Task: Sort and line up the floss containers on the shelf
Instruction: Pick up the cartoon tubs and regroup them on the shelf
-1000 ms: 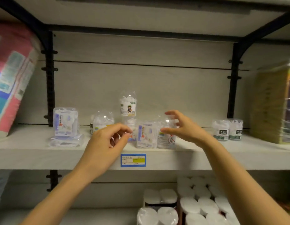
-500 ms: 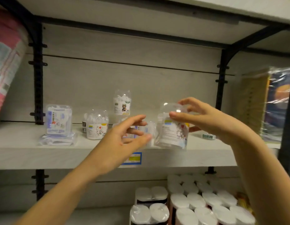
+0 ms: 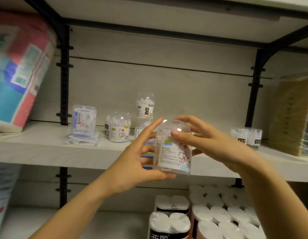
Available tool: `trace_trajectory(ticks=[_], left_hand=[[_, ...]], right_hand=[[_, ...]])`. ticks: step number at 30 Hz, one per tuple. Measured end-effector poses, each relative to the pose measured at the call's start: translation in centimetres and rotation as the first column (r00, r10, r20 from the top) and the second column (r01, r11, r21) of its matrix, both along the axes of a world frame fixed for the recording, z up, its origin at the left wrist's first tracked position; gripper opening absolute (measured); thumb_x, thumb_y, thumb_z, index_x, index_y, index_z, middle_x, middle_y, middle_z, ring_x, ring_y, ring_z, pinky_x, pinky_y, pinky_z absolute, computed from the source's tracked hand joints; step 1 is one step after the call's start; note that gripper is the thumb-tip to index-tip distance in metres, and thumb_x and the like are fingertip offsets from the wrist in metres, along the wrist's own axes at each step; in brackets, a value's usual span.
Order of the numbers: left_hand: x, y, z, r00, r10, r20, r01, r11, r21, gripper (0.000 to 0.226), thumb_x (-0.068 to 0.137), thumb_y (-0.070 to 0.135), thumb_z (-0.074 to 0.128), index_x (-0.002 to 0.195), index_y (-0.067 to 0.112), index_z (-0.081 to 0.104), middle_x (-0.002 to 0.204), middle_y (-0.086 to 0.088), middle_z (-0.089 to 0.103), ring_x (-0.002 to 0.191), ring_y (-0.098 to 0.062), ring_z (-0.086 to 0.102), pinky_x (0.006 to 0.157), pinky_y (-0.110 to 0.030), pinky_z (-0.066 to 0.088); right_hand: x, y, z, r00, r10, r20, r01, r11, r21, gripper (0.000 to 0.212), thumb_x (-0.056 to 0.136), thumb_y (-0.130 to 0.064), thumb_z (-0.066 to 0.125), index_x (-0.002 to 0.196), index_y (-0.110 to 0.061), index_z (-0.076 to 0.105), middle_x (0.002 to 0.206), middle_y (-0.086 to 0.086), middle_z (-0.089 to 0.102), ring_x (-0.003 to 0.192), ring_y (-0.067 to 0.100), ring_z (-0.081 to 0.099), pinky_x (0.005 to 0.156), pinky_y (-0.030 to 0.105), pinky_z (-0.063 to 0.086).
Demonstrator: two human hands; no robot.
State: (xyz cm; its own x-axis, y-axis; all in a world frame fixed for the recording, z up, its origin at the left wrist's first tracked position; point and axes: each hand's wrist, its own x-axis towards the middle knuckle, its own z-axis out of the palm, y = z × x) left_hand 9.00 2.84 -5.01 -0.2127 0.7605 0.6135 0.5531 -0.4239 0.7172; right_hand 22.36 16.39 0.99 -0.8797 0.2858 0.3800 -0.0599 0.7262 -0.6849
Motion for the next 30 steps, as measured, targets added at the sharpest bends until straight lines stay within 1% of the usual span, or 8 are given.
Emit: trace_trajectory(ticks=[3,5,8,14,17,23,26,30], left_hand=[[0.2,-1.1,-0.3,1.000,0.011,-0.026,-0.012,0.999,-0.031,0.109,0.061,0.010,0.083,0.135,0.059,0.019,0.124,0.038,0.049,0.113,0.002,0.057,0.090,-0.019,0.050],[0.3,-2.4,-0.9,0.996,0.036,-0.076,-0.040,0.998,-0.048,0.107,0.062,0.020,0.084,0.134,0.062,0.017,0.130,0.040,0.042,0.119,0.007,0.050,0.093,-0.012,0.044],[0.1,-4.6,-2.5,0.986,0.143,-0.081,-0.146,0.989,-0.024,0.093,0.061,0.036,0.081,0.127,0.067,0.023,0.135,0.032,0.041,0.122,0.003,0.048,0.097,-0.017,0.043],[-3.6,-9.9,-4.8,0.961,0.278,0.019,-0.274,0.956,-0.106,0.086,0.044,0.059,0.081,0.109,0.077,0.027,0.124,0.048,0.035,0.114,0.011,0.051,0.086,-0.009,0.045],[-5.9,-12.7,-4.0,0.941,0.337,-0.016,-0.337,0.937,-0.088,0.086,0.053,0.043,0.084,0.109,0.075,0.027,0.125,0.047,0.036,0.113,0.013,0.050,0.087,-0.008,0.045],[-12.1,-17.8,1.4,0.895,0.424,-0.138,-0.428,0.904,0.007,0.089,0.061,0.028,0.082,0.121,0.062,0.025,0.125,0.033,0.045,0.114,0.007,0.053,0.095,-0.023,0.049],[-16.3,-19.0,4.5,0.879,0.434,-0.199,-0.435,0.899,0.043,0.076,0.070,0.017,0.077,0.121,0.048,0.031,0.129,0.018,0.045,0.115,0.000,0.054,0.097,-0.022,0.047],[-21.4,-18.9,6.6,0.799,0.541,-0.263,-0.545,0.836,0.065,0.051,0.087,-0.002,0.051,0.128,0.026,0.038,0.134,0.001,0.043,0.123,-0.011,0.047,0.103,-0.024,0.042]], right_hand=[[0.0,-0.6,-0.7,0.999,-0.004,-0.036,0.006,0.998,0.059,0.062,0.058,-0.066,0.055,0.116,-0.046,0.045,0.110,-0.015,0.059,0.093,0.004,0.064,0.076,0.026,0.058],[0.1,-1.4,-1.4,0.997,0.008,-0.078,0.000,0.995,0.097,0.058,0.058,-0.068,0.056,0.112,-0.051,0.046,0.110,-0.020,0.059,0.095,-0.002,0.062,0.077,0.026,0.058],[-0.4,-3.1,-3.6,0.988,0.059,-0.145,-0.044,0.993,0.108,0.057,0.059,-0.065,0.062,0.113,-0.053,0.047,0.113,-0.025,0.059,0.099,-0.007,0.059,0.078,0.024,0.057],[-5.5,-7.6,-6.4,0.993,0.103,-0.058,-0.093,0.983,0.157,0.072,0.047,-0.080,0.060,0.113,-0.065,0.035,0.116,-0.037,0.049,0.106,-0.018,0.049,0.084,0.015,0.051],[-8.8,-9.9,-5.9,0.986,0.130,-0.101,-0.110,0.976,0.187,0.068,0.053,-0.076,0.061,0.115,-0.061,0.037,0.117,-0.034,0.050,0.108,-0.012,0.050,0.084,0.021,0.053],[-16.1,-15.4,-1.3,0.951,0.161,-0.264,-0.084,0.957,0.279,0.066,0.064,-0.064,0.061,0.124,-0.044,0.042,0.123,-0.023,0.052,0.111,-0.002,0.053,0.089,0.032,0.053],[-20.3,-17.1,1.5,0.958,0.132,-0.255,-0.052,0.953,0.297,0.066,0.071,-0.055,0.063,0.130,-0.033,0.042,0.130,-0.011,0.051,0.111,0.003,0.050,0.093,0.031,0.049],[-25.6,-18.3,3.2,0.982,0.050,-0.182,0.003,0.960,0.281,0.063,0.080,-0.040,0.067,0.133,-0.024,0.039,0.134,0.001,0.050,0.107,0.011,0.049,0.087,0.027,0.045]])
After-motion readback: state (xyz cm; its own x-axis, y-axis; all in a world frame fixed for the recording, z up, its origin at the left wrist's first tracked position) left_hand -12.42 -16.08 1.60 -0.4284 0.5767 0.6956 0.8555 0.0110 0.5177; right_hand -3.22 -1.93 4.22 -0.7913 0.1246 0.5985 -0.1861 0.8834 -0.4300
